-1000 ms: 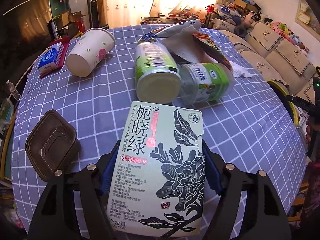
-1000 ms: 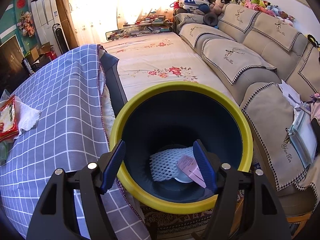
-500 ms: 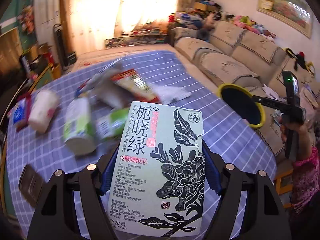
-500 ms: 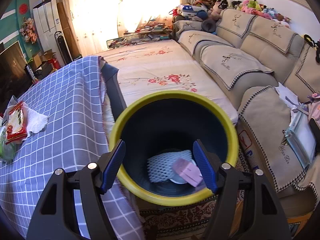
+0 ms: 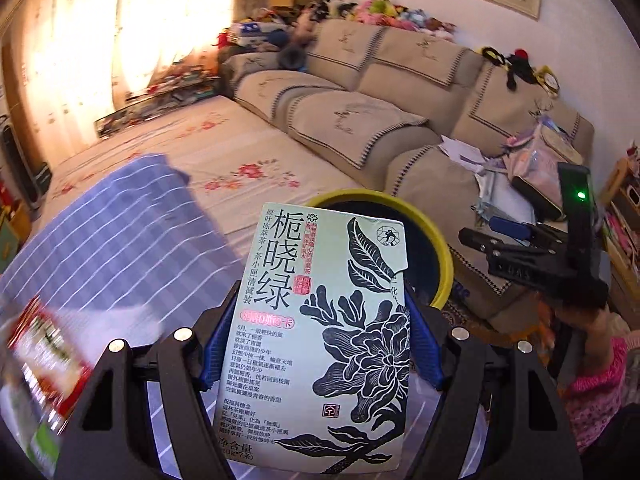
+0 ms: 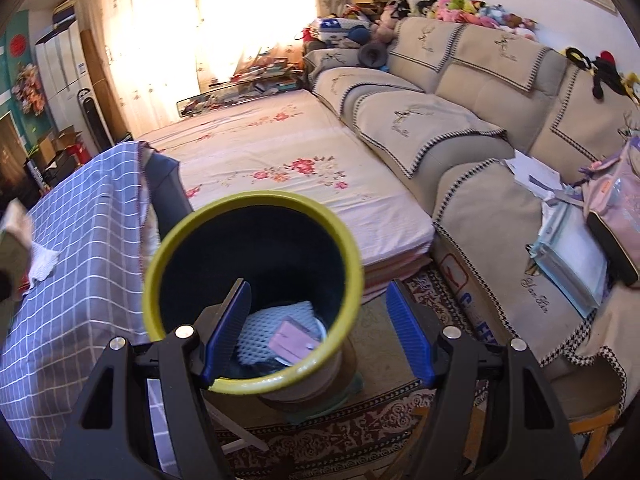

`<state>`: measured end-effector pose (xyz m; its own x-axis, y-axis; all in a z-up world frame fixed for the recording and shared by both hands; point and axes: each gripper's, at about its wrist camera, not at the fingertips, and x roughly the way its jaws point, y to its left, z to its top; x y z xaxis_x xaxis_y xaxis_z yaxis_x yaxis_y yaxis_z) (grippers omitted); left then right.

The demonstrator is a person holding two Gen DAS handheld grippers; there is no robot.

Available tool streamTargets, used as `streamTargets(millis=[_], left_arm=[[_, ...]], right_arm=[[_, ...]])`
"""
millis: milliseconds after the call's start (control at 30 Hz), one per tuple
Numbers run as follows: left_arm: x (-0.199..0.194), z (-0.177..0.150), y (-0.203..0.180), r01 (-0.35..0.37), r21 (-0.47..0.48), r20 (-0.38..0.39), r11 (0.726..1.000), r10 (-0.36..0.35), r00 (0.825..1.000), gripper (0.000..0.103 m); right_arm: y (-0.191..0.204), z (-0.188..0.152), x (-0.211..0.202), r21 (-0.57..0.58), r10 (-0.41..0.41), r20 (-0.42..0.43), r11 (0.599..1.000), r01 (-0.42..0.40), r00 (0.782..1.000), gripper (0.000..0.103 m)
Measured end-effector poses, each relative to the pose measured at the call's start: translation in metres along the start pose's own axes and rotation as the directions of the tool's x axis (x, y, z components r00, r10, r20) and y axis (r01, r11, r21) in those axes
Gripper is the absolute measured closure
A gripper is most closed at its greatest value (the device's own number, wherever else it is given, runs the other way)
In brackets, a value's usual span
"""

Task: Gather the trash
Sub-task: 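Carry the white tea box over the yellow bin and open the left gripper, then return to the table and grasp the red snack bag with the right gripper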

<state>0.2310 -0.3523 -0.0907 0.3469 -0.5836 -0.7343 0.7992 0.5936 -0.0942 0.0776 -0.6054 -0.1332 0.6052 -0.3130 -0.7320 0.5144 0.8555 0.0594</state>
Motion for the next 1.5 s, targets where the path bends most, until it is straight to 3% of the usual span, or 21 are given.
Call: streamTargets(millis=[233,367,467,533,633,733,933,1133,1267,1400,1500], left_arm=[[0.091,0.038,-0.03,0.061,0.02,-0.1,0.998,-0.059,0.993,0.03],[0.134,0.049,-0.035,0.059,0.023,-0.131,0.998,-0.055,0.99,0.03],[0.156,0.054,-0.038,0.055,0.01,-0.144,0.998,-0.053,0.988,0.029],[0.163,0.056,-0.039,0.044,0.008,-0.141,0.999,-0.042,0.989,0.016],[0.158,0.056,-0.037,0.032,-0.007,-0.118,0.999,-0.032,0.993,0.014],[0.136,0.052,-0.032,0.021,-0.019,-0.096,1.0,-0.023,0.995,0.014],[0.046,0.025,-0.014,-0.03,-0.045,0.016,0.999,0.03,0.999,0.01],[-0.056,-0.035,0.023,-0.105,-0.148,0.104,0.983,0.121,0.987,0.007],[-0.112,-0.081,0.049,-0.194,-0.227,0.131,0.954,0.227,0.965,0.006],[-0.162,-0.131,0.075,-0.338,-0.3,0.125,0.892,0.388,0.913,0.006],[-0.195,-0.167,0.094,-0.39,-0.378,0.108,0.839,0.459,0.882,0.005]], right_arm=[[-0.025,-0.002,0.003,0.036,-0.026,-0.011,0.999,0.026,1.0,0.036],[-0.028,-0.003,0.005,0.039,-0.027,-0.016,0.999,0.028,0.999,0.036],[-0.029,-0.003,0.004,0.042,-0.026,-0.016,0.999,0.027,1.0,0.036],[-0.028,-0.003,0.003,0.047,-0.026,-0.014,0.999,0.026,1.0,0.036],[-0.028,-0.002,-0.002,0.048,-0.025,-0.002,0.999,0.025,1.0,0.035],[-0.026,-0.002,-0.007,0.044,-0.02,0.006,0.999,0.02,1.0,0.035],[-0.012,-0.003,-0.01,0.018,0.007,0.01,1.0,-0.007,1.0,0.035],[0.023,-0.004,-0.011,-0.042,0.057,0.004,0.998,-0.057,0.998,0.035],[0.06,-0.002,-0.011,-0.109,0.108,-0.008,0.988,-0.108,0.994,0.035],[0.107,-0.002,-0.014,-0.185,0.179,-0.024,0.966,-0.18,0.984,0.035],[0.151,-0.003,-0.018,-0.251,0.249,-0.042,0.935,-0.251,0.968,0.035]])
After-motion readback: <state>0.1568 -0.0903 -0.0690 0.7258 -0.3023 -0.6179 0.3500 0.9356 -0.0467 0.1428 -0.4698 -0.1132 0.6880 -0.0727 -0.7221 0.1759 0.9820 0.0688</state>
